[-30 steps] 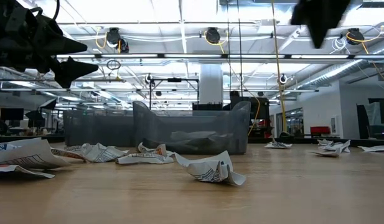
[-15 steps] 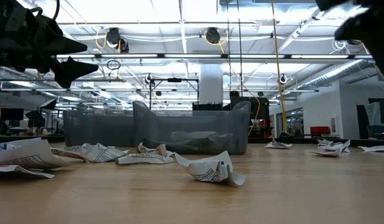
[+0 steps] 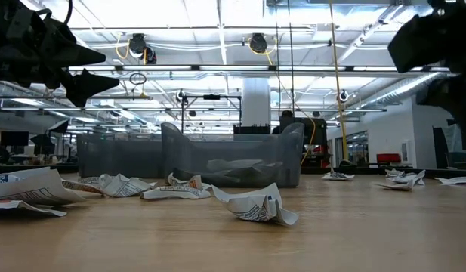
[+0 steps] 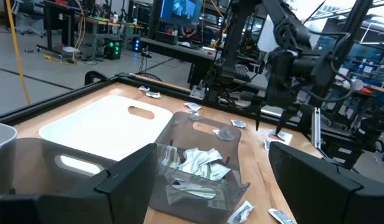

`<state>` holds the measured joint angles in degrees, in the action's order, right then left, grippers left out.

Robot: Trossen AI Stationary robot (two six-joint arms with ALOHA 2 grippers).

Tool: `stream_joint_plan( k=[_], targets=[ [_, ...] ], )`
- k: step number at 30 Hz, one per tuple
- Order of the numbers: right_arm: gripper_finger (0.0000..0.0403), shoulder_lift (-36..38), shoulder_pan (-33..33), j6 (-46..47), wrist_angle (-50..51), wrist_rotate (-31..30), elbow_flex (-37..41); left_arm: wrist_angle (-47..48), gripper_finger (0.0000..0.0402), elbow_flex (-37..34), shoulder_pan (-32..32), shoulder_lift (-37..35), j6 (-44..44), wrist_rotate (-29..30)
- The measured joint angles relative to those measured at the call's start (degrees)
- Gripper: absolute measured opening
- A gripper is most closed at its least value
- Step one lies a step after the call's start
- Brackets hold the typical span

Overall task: Pick & Place First Aid Supplies
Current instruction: Put the gray towelette pack into the white bin

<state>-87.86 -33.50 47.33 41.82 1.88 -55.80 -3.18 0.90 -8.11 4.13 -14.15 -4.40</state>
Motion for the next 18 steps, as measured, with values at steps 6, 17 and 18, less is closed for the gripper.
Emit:
stream_joint_plan(
  k=[6, 17, 18],
  targets=[
    [0.0238, -0.9, 0.0, 0.0, -5.9, 1.3, 4.9, 0.0, 0.0310, 0.0, 0.0, 0.0, 0.0, 0.0],
    [0.0226, -3.9, -0.4, -1.6, -10.0, -0.6, 6.9, 0.0, 0.0310, 0.0, 0.0, 0.0, 0.0, 0.0],
    [0.0218, -3.9, -0.4, -1.7, -10.0, -1.0, 6.9, 0.0, 0.0310, 0.0, 0.0, 0.0, 0.0, 0.0]
  ],
)
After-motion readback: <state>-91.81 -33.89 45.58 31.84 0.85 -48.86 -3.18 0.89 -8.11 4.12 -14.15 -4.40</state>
